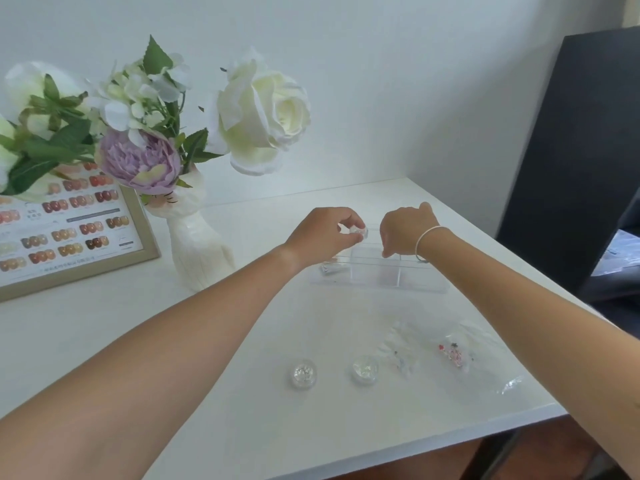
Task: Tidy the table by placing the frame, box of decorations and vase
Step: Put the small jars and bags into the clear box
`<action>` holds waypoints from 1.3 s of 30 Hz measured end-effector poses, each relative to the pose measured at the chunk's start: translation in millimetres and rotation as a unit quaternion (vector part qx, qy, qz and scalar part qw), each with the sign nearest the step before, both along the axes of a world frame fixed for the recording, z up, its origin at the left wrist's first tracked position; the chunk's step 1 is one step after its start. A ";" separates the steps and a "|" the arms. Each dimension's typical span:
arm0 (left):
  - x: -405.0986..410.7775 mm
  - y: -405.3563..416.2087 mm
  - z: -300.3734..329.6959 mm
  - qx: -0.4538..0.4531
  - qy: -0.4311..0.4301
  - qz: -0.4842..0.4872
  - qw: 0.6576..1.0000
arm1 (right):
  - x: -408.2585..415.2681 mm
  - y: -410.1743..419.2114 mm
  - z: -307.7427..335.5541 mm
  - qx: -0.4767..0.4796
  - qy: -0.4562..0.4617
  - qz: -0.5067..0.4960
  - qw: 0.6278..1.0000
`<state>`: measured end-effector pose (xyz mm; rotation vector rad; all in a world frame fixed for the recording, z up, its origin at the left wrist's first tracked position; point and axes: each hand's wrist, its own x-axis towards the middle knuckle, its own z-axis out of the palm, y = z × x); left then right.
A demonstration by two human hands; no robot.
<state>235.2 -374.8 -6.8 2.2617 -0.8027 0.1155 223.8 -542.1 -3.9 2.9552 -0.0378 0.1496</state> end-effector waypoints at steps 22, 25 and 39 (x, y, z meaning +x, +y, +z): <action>21.0 -44.2 4.1 0.245 -0.057 0.010 0.968 | -49.5 -40.3 2.5 0.292 -0.155 0.064 0.942; 22.0 -50.1 1.7 0.279 -0.053 0.010 0.959 | -51.9 -39.7 1.1 0.297 -0.148 0.069 0.941; 19.8 -48.5 9.1 0.292 -0.082 0.006 0.953 | -66.7 -23.4 -2.4 0.297 -0.133 0.093 0.941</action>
